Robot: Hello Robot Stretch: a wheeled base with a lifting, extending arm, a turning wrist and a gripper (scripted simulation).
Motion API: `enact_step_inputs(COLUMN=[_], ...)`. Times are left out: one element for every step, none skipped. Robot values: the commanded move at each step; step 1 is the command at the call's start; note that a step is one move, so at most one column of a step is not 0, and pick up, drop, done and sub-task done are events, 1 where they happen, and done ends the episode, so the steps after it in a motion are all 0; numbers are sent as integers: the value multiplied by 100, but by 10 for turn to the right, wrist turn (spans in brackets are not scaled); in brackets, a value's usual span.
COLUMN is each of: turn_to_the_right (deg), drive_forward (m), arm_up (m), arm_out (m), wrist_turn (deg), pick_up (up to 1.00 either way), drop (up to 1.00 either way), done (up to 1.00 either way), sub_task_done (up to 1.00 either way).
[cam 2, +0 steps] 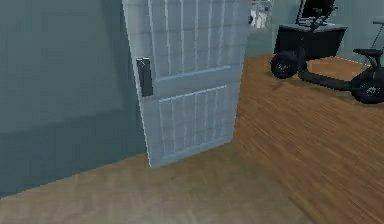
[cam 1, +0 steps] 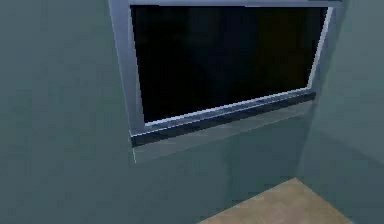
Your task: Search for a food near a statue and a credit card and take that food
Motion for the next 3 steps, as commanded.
enact_step_inputs(turn_to_the_right=[-450,-150,0], drive_forward=[0,0,5], arm_up=[0,0,0], arm_out=[0,0,0], wrist_turn=[0,0,0], pick_up=[0,0,0], drop=[0,0,0], done=[0,0,0], sub_task_done=[0,0,0])
